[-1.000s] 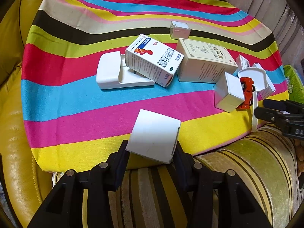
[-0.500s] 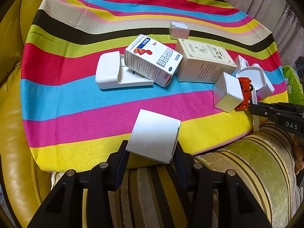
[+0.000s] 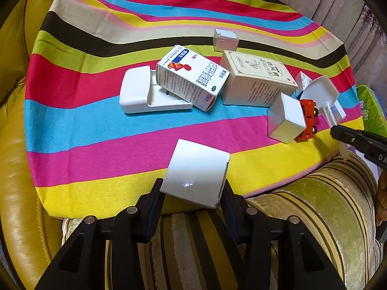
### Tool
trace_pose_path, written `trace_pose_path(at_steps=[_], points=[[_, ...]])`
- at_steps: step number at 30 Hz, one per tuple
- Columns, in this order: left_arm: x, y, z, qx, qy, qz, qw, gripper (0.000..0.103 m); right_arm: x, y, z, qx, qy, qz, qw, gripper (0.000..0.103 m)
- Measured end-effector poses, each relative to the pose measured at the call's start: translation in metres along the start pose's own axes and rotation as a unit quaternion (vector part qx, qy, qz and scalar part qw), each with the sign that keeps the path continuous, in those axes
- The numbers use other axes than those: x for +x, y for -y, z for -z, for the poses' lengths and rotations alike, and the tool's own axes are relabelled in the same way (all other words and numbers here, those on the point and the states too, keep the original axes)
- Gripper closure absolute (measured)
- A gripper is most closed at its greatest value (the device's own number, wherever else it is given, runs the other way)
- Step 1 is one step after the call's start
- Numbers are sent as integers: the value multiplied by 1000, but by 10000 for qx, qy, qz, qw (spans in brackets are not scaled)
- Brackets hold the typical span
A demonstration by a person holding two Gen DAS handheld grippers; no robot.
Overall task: Organize rigid objects
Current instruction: 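Grasp the small white cube with the left gripper while the right gripper grasps the white hoop stand, then carry the cube and hoop stand into the cardboard box and open both grippers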
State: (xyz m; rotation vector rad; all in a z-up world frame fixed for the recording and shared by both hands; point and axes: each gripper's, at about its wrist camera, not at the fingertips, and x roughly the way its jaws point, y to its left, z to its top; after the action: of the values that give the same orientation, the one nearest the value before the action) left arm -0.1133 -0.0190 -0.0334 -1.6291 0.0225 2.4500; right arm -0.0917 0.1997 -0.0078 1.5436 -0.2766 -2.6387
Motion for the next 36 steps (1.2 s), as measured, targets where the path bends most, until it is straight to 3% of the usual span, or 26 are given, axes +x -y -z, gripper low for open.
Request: trace_pose_path(at_steps=[12,21,28,36], points=[[-23,15,-3,296,410,-117,9987,57,-42,1,8,-69,668,295,9973,89],[-58,59,-7,614,663,400,9951,57,-81,34,28,251,923,506,9941,89],[-58,132,-21,1051,668,1057,9866,57,-115,81,54,572,1065,943,9882,89],[-57,202,-19,1457,498,1521,9763,57,-141,144,84,1148,1141,1324,9779,89]])
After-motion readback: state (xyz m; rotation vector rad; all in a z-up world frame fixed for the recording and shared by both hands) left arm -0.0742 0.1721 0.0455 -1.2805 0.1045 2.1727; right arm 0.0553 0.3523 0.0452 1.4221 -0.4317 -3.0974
